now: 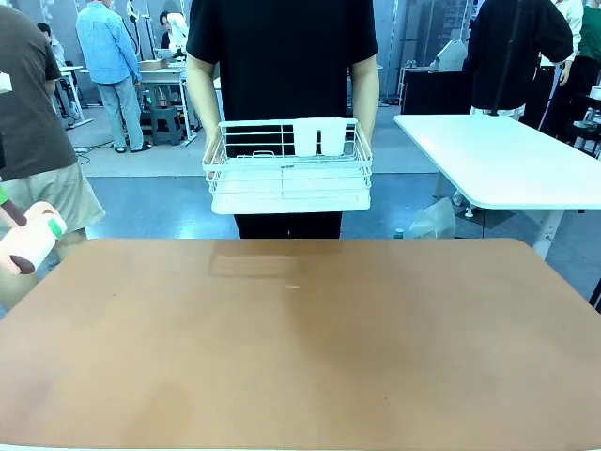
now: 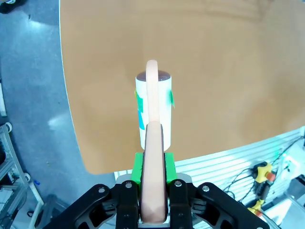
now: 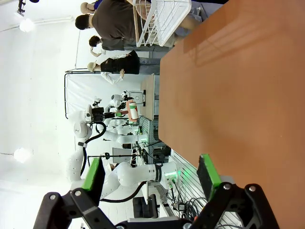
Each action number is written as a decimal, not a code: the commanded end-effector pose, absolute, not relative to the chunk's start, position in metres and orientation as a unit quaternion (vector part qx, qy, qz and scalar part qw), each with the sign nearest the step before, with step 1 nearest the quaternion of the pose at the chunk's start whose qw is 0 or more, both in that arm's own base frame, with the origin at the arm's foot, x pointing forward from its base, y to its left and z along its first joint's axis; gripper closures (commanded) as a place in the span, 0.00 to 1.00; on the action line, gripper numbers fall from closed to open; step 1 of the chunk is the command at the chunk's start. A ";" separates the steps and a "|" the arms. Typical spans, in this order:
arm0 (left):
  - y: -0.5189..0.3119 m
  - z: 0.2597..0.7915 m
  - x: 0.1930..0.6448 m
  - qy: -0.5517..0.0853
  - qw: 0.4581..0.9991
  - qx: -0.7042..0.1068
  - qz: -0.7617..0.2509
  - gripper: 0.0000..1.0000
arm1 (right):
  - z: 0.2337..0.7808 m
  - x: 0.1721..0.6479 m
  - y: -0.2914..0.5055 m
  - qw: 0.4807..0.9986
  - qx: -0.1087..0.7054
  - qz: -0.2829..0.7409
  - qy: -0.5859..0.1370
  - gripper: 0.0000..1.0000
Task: Clean the table.
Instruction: Clean the table with the Lint Roller when the human lifts the Dish drying rack, then place the Lint Roller down when the Dish drying rack is positioned in the middle of the table.
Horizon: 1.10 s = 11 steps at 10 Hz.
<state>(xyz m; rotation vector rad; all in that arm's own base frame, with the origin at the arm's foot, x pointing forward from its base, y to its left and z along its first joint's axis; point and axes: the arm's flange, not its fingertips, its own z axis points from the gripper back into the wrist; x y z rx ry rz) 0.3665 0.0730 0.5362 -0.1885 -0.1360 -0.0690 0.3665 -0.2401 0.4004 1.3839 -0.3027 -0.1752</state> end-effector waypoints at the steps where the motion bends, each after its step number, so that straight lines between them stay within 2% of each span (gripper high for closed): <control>1: 0.075 0.538 0.364 -0.070 0.993 -0.091 -0.032 0.79 | 0.404 0.367 -0.238 0.755 0.636 -0.078 -0.139 0.00; 11: 0.075 0.538 0.364 -0.070 0.993 -0.091 -0.032 0.79 | 0.404 0.367 -0.238 0.755 0.636 -0.078 -0.139 0.00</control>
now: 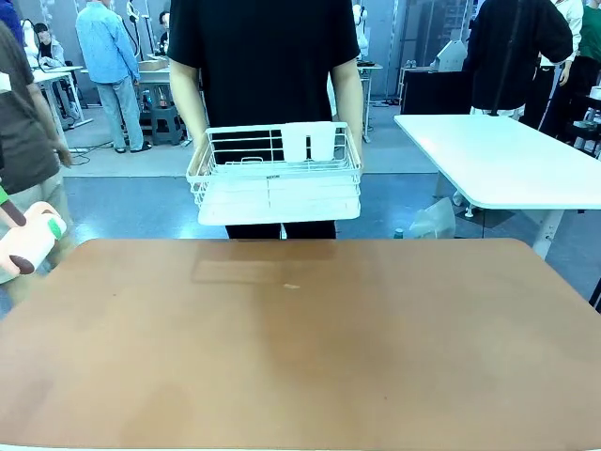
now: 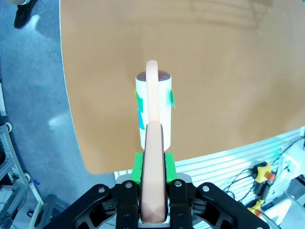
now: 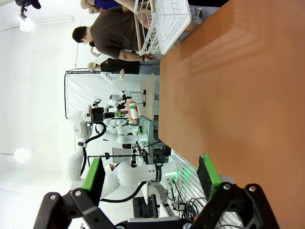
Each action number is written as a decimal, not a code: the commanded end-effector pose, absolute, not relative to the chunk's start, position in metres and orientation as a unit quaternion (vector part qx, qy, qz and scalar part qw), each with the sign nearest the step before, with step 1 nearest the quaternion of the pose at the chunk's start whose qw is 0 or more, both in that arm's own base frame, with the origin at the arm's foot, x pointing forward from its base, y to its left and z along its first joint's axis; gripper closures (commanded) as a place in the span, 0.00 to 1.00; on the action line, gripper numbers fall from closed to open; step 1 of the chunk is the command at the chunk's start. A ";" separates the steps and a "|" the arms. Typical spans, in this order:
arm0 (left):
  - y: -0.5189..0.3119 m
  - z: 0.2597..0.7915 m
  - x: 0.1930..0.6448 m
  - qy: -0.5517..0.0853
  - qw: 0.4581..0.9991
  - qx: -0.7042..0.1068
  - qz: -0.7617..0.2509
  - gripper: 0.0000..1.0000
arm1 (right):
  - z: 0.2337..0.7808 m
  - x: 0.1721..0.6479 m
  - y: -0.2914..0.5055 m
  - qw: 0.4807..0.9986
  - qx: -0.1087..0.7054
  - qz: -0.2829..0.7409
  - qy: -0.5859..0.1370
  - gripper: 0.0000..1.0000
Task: Clean the table.
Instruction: Place the Lint Roller down when the Dish drying rack is positioned in the middle of the table.
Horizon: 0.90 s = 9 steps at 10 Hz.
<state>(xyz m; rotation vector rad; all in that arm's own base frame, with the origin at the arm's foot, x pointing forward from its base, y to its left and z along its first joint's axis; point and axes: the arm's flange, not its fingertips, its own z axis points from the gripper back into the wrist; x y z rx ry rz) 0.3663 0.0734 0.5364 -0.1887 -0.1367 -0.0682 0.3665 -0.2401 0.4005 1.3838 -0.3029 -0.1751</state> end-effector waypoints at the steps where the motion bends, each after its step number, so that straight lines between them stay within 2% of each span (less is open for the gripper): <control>1: 0.075 0.538 0.364 -0.070 0.993 -0.091 -0.032 0.79 | 0.404 0.367 -0.238 0.755 0.636 -0.078 -0.139 0.00; 9: 0.075 0.538 0.364 -0.070 0.993 -0.091 -0.032 0.79 | 0.404 0.367 -0.238 0.755 0.636 -0.078 -0.139 0.00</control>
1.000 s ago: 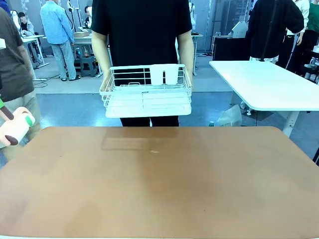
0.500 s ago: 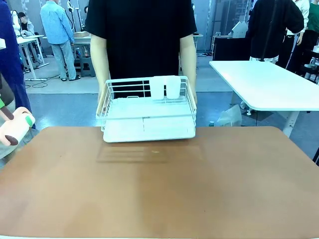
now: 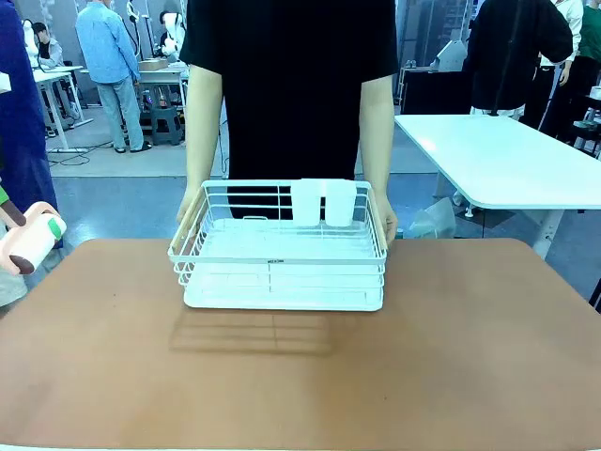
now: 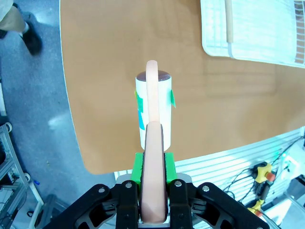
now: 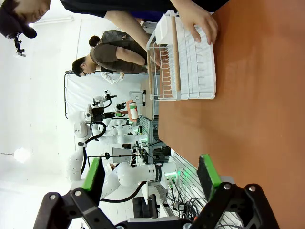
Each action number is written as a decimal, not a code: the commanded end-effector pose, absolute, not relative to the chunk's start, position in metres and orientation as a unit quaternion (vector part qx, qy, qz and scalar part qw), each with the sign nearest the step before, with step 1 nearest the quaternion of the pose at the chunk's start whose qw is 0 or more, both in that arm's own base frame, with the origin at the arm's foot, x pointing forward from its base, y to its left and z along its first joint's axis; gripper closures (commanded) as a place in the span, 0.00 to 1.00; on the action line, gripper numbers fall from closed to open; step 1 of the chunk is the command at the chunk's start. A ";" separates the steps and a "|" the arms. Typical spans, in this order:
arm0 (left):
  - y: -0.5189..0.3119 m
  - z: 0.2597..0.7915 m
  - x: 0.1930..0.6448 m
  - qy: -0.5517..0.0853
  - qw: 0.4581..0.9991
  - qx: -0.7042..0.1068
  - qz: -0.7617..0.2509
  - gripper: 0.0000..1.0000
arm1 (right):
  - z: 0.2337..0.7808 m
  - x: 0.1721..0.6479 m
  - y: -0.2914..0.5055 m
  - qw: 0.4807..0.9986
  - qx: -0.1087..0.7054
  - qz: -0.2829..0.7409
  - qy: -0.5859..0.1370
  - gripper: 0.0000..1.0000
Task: Clean the table.
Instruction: Place the Lint Roller down when the Dish drying rack is positioned in the middle of the table.
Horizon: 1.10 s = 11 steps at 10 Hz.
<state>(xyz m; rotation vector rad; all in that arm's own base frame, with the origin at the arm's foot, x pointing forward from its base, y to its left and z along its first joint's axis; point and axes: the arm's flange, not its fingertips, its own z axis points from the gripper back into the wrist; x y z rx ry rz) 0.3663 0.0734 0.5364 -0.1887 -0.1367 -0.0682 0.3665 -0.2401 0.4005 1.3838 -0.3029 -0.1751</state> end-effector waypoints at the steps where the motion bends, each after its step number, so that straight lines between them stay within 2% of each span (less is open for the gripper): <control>1: 0.075 0.538 0.364 -0.070 0.993 -0.091 -0.032 0.79 | 0.404 0.367 -0.238 0.755 0.636 -0.078 -0.139 0.00; 11: 0.075 0.538 0.364 -0.070 0.993 -0.091 -0.032 0.79 | 0.404 0.367 -0.238 0.755 0.636 -0.078 -0.139 0.00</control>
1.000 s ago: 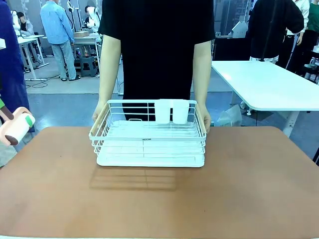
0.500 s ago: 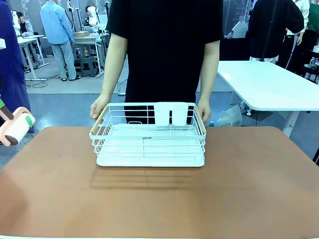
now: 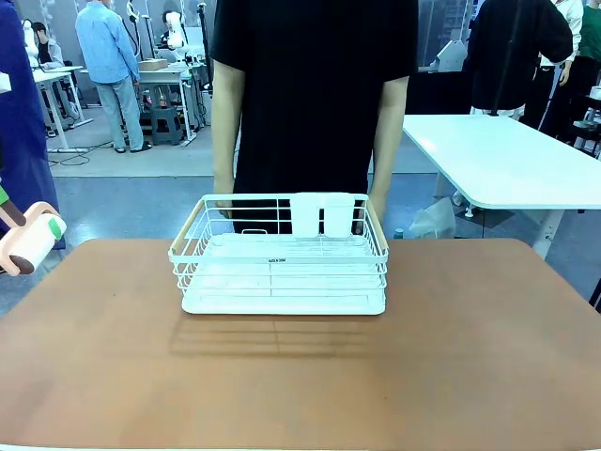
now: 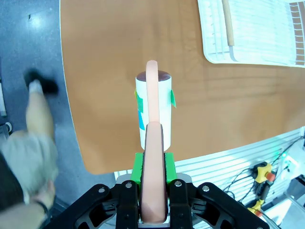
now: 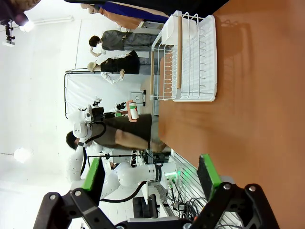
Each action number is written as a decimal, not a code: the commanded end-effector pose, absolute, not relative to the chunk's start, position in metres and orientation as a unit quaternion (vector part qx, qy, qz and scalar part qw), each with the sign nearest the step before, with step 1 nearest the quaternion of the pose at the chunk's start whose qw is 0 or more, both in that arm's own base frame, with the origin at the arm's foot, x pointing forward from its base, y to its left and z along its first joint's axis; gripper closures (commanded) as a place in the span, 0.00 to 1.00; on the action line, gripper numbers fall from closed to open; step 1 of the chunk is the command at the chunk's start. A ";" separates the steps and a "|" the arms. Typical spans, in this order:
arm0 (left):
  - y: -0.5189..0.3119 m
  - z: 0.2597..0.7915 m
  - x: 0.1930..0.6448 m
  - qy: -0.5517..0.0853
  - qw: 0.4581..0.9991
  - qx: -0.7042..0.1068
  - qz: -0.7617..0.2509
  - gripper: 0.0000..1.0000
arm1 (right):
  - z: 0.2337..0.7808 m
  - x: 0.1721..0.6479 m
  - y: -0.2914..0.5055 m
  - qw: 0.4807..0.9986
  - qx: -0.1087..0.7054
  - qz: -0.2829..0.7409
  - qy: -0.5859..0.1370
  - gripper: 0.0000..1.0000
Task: Clean the table.
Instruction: Place the Lint Roller down when the Dish drying rack is positioned in the middle of the table.
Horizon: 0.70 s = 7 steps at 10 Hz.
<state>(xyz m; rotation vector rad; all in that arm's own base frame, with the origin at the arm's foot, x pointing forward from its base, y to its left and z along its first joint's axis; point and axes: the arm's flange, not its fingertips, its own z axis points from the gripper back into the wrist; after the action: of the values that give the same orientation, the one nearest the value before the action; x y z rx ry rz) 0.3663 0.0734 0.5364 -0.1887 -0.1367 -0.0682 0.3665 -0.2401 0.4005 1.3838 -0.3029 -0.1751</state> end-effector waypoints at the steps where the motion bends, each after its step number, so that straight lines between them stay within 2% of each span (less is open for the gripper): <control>1: 0.075 0.538 0.364 -0.070 0.993 -0.091 -0.032 0.79 | 0.404 0.367 -0.238 0.755 0.636 -0.078 -0.139 0.00; 7: 0.075 0.538 0.364 -0.070 0.993 -0.091 -0.032 0.79 | 0.404 0.367 -0.238 0.755 0.636 -0.078 -0.139 0.00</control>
<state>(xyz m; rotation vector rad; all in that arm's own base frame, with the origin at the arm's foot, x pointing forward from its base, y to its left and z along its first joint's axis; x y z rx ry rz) 0.3663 0.0734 0.5364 -0.1887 -0.1367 -0.0682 0.3665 -0.2401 0.4005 1.3838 -0.3029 -0.1751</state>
